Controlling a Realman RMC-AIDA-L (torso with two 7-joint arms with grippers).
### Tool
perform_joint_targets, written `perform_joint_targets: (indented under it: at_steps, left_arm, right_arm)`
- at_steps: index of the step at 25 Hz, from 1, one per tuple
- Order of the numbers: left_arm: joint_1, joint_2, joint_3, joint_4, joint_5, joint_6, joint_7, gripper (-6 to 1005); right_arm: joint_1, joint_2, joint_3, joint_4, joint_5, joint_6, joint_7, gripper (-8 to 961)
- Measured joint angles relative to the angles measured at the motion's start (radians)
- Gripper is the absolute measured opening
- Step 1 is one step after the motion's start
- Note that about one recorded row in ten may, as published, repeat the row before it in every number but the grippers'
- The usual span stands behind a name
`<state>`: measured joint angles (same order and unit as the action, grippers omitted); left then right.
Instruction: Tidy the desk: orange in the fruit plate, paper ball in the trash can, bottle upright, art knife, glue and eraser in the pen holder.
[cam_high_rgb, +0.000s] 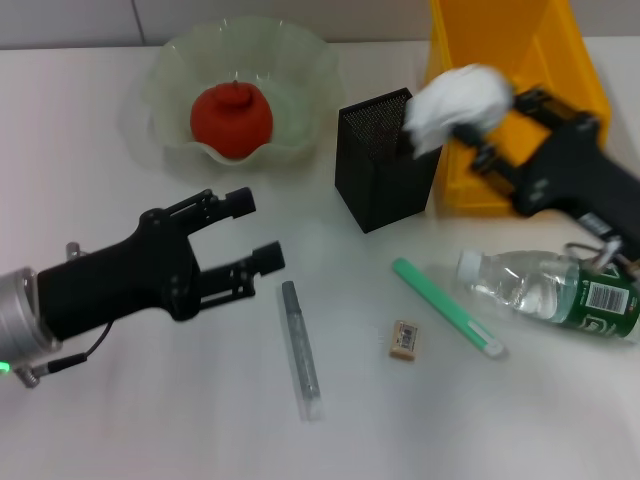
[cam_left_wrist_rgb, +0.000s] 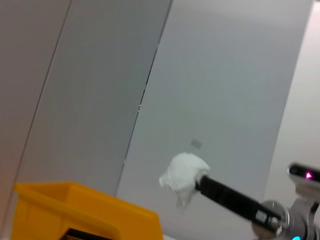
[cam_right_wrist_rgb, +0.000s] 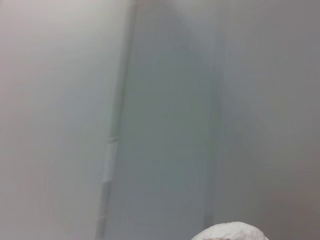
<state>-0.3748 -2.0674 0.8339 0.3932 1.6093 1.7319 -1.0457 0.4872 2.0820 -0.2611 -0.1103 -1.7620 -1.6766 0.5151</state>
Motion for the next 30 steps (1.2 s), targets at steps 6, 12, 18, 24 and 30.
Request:
perform_joint_targets:
  at_steps: [6,12,18,24,30]
  left_arm:
    - [0.020,-0.002,-0.038,-0.075,-0.031,-0.015,0.193,806]
    - [0.018,-0.001,-0.045,-0.095,-0.034,-0.045,0.224,805]
    - [0.014,0.000,-0.044,-0.097,-0.034,-0.045,0.215,804]
    - [0.015,0.000,-0.045,-0.097,-0.034,-0.044,0.201,803]
    - [0.015,0.001,-0.042,-0.097,-0.035,-0.044,0.193,802]
  right_arm:
    - [-0.031,-0.002,0.163,-0.015,0.000,0.048,0.102,542]
    - [-0.020,-0.003,0.226,-0.068,0.001,0.168,0.245,542]
    - [0.016,-0.004,0.187,-0.121,-0.010,0.240,0.289,544]
    - [0.036,-0.004,0.158,-0.133,-0.012,0.280,0.292,546]
    - [0.036,-0.004,0.165,-0.157,-0.005,0.253,0.319,735]
